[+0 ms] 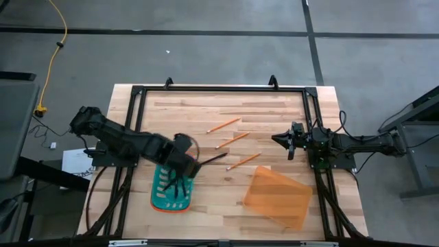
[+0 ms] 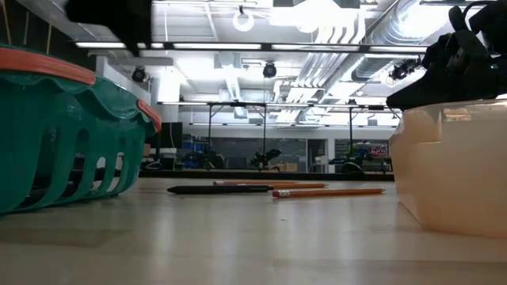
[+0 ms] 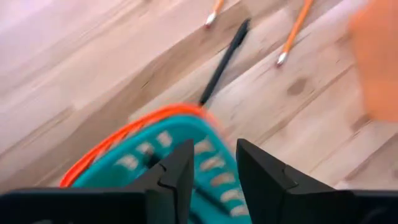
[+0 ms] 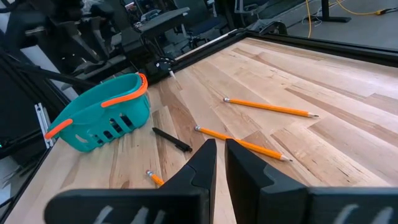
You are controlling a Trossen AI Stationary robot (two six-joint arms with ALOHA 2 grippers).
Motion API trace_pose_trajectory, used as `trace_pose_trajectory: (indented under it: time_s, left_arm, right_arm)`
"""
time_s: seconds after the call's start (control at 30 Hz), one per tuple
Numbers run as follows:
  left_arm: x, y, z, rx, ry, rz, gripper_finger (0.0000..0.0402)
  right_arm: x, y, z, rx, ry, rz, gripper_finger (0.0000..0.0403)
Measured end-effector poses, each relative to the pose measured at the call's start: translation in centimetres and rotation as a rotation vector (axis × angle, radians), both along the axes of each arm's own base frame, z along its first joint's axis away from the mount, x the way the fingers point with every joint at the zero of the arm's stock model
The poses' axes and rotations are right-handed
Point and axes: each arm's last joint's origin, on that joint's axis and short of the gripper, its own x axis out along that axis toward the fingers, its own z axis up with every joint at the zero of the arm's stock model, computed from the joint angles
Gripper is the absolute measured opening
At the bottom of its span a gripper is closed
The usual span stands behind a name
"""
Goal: Sort pens & pencils
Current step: Put the black pen into the green bin
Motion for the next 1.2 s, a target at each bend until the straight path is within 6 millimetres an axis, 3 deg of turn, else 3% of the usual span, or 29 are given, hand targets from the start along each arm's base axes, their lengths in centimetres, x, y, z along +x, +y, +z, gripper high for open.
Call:
trace_pose_trajectory:
  time_s: [0.3,0.67,0.9,1.07,1.2]
  left_arm:
    - [5.7,1.8,-3.6,-0.086,-0.055,-0.182,0.0097]
    - [9.2,3.8,-10.6,-0.105,0.148,-0.305,0.0097]
    - [11.2,4.8,-11.2,-0.074,0.275,-0.415,0.0107]
    - [12.6,5.2,-10.8,-0.064,0.267,-0.452,0.0155]
    - [12.6,6.0,-11.5,-0.07,0.308,-0.449,0.0194]
  right_arm:
    - [0.0,0.0,0.0,0.0,0.0,0.0,0.0025]
    - [0.0,0.0,0.0,0.0,0.006,0.0,0.0025]
    - [0.1,0.0,-0.2,0.001,0.025,0.0,0.0025]
    - [0.2,0.0,-0.3,0.001,0.034,0.0,0.0025]
    - [0.2,0.0,-0.3,0.001,0.037,0.0,0.0025]
